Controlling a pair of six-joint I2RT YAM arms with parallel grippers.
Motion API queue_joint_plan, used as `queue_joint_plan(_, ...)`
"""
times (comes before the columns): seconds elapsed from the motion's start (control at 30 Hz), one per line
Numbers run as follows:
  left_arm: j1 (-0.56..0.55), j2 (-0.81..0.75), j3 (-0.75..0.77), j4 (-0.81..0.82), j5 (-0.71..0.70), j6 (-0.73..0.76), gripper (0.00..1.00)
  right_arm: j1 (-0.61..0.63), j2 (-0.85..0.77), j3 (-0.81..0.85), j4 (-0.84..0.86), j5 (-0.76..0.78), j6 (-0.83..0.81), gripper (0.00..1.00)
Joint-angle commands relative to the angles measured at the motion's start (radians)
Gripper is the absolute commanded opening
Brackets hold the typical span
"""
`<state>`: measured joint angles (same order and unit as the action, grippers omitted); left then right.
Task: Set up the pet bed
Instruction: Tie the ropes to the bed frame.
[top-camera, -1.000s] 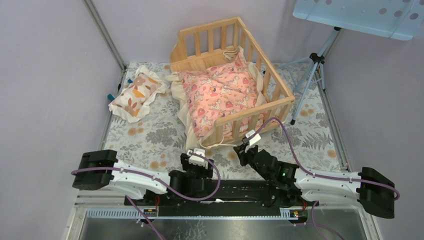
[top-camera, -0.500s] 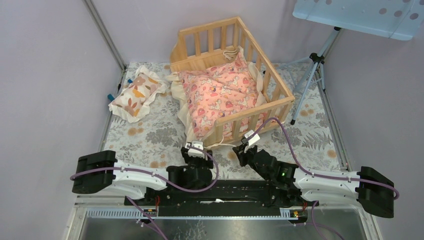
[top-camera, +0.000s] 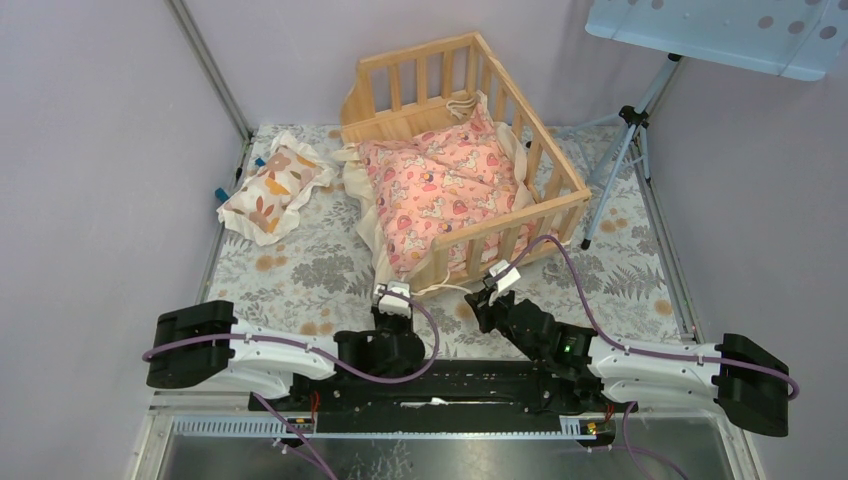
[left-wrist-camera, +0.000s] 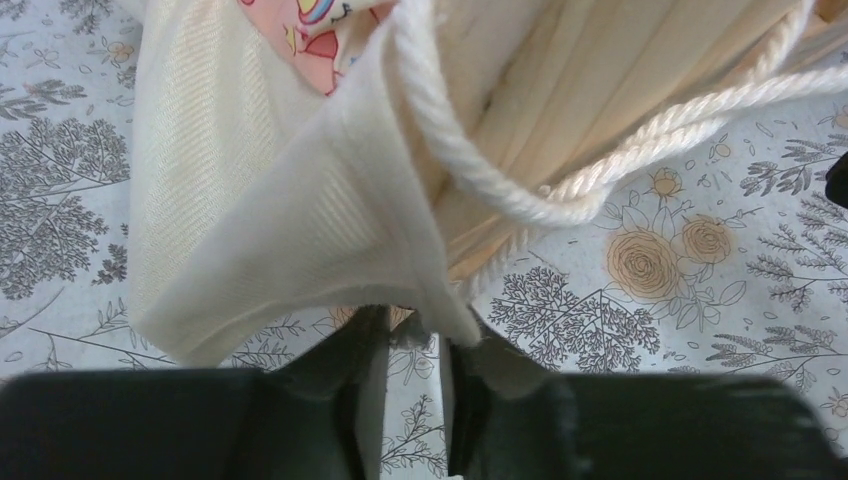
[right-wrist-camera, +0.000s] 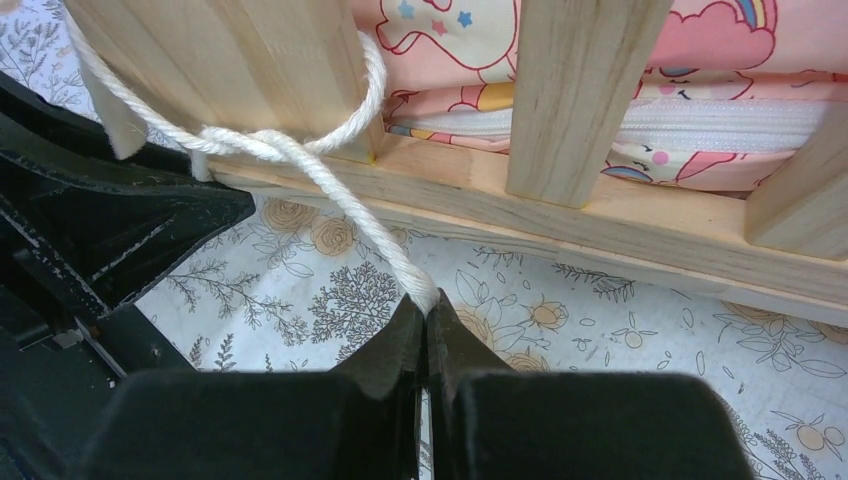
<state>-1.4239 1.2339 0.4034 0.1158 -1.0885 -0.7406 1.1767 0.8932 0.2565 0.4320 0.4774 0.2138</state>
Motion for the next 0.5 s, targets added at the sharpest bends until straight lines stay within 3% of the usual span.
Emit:
queue_joint_plan(0.0, 0.052, 0.005, 0.012, -0.003, -0.029, -0.059, 0.15, -0.005, -0.016, 0.009, 0.042, 0.009, -0.005, 0.00)
queue_joint_plan(0.1, 0.052, -0.011, 0.006, -0.021, -0.034, -0.070, 0.00, -0.005, -0.019, 0.007, 0.042, 0.010, -0.005, 0.00)
queue_joint_plan(0.47, 0.052, -0.072, 0.001, -0.215, 0.000, -0.208, 0.00, -0.005, -0.023, 0.007, 0.014, 0.048, 0.019, 0.00)
